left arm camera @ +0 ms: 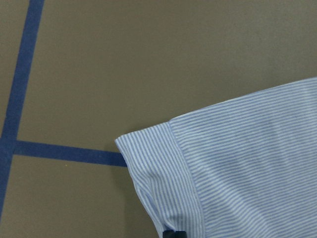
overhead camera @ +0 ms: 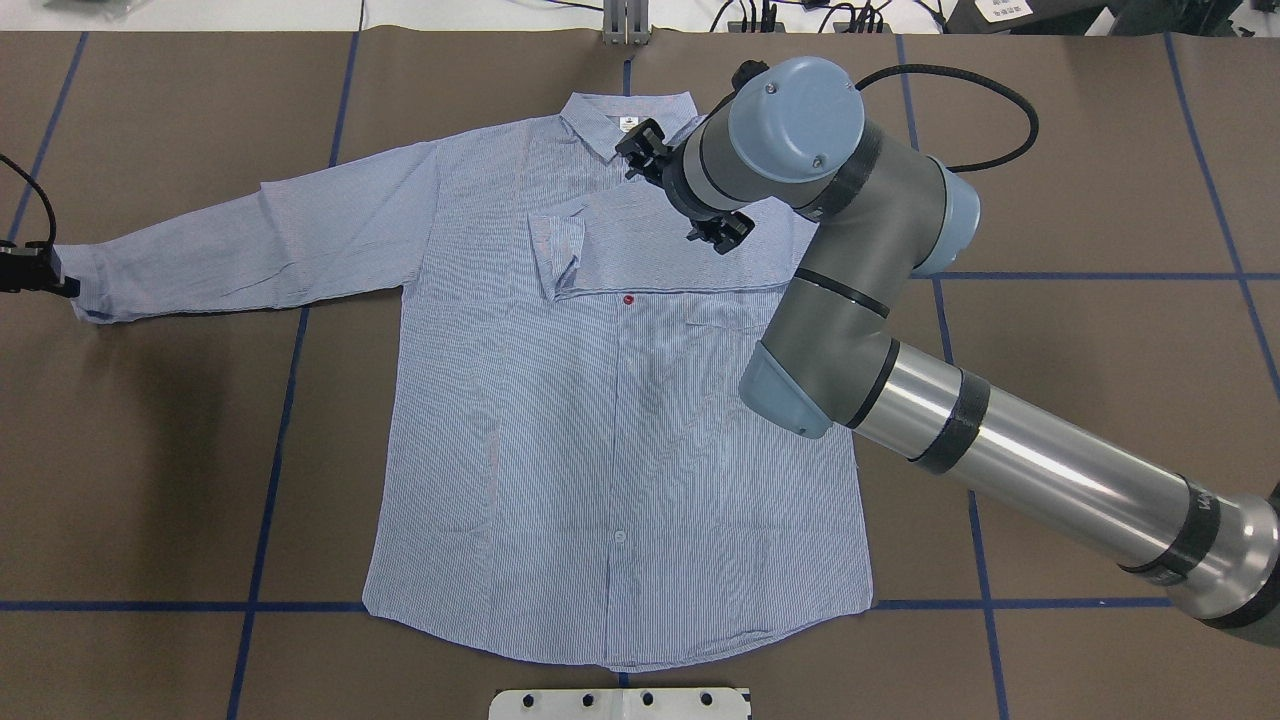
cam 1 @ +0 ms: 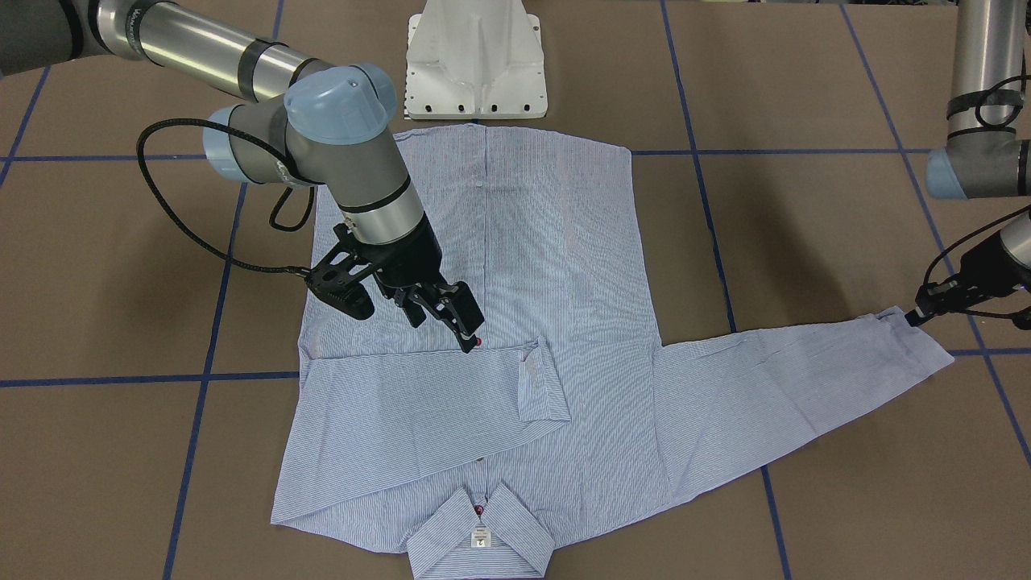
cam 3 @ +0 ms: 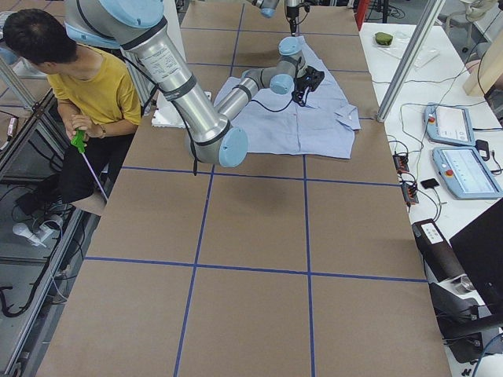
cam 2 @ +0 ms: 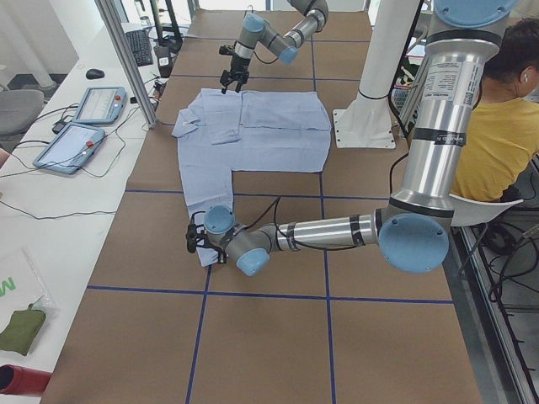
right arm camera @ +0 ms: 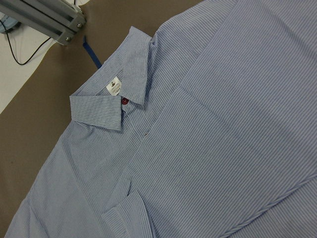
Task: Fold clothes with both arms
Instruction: 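Fold the held sleeve with the left gripper across the shirt front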
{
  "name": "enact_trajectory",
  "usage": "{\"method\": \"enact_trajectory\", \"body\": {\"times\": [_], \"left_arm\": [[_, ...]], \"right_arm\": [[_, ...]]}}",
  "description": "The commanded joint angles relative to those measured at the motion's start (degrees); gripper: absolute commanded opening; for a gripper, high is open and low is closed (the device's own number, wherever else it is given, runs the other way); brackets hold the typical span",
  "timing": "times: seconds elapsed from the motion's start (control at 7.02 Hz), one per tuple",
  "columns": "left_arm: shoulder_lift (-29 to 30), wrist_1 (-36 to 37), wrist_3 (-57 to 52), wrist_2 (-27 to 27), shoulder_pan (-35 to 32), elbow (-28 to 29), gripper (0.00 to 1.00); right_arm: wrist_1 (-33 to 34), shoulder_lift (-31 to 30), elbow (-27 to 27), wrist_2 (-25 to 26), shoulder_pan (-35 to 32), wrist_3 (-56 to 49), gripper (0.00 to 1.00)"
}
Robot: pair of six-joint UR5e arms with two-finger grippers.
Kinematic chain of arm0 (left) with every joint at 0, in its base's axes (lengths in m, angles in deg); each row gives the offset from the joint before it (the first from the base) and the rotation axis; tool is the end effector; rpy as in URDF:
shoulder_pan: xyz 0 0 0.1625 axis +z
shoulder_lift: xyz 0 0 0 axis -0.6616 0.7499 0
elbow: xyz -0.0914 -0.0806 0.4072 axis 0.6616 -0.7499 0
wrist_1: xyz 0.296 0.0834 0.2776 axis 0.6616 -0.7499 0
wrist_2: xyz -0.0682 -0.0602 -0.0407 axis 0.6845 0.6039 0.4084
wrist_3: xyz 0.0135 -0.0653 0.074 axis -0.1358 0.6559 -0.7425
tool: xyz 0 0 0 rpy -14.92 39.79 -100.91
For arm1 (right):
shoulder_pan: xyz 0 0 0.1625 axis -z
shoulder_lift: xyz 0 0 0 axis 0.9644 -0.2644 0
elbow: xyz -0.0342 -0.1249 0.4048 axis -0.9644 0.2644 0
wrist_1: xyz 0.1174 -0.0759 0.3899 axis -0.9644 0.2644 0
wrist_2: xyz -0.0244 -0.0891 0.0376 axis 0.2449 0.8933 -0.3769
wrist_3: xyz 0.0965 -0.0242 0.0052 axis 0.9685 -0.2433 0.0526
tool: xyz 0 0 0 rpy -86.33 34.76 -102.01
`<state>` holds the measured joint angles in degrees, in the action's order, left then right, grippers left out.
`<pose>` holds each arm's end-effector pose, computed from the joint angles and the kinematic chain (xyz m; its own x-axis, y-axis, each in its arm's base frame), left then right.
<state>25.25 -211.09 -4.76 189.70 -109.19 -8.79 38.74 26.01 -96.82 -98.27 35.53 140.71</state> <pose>0.1576 -0.5510 0.6452 0.5241 -0.0860 -0.8473 0.1802 0.9836 0.0116 -0.4959 -0.5499 0.1806 0.2011 0.5477 0.8122 -0.5698 0.7398 -0.3578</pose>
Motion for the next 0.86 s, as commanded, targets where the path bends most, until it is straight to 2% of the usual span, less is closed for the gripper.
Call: {"method": "enact_trajectory", "body": {"times": [0.0, 0.14, 0.29, 0.43, 0.71], "left_arm": [[7.44, 4.97, 4.13, 0.43, 0.09, -3.51, 0.00], [12.28, 7.01, 8.60, 0.44, 1.14, -4.47, 0.00], [14.86, 7.12, 14.30, -0.26, 5.33, -6.57, 0.00], [20.02, 7.12, 22.79, -0.79, 9.81, -6.77, 0.00], [29.78, 7.21, 36.54, -11.20, 21.14, -6.42, 0.00]], "right_arm": [[0.00, -5.30, -4.45, -3.39, -3.29, -0.37, 1.00], [0.00, -8.73, -6.83, -7.51, -6.36, -4.99, 1.00], [0.00, -13.90, -10.25, -9.29, -8.48, -10.00, 1.00], [0.00, -17.08, -12.02, -11.31, -10.76, -13.35, 1.00], [-0.17, -20.00, -13.18, -12.38, -12.45, -14.79, 1.00]]}}
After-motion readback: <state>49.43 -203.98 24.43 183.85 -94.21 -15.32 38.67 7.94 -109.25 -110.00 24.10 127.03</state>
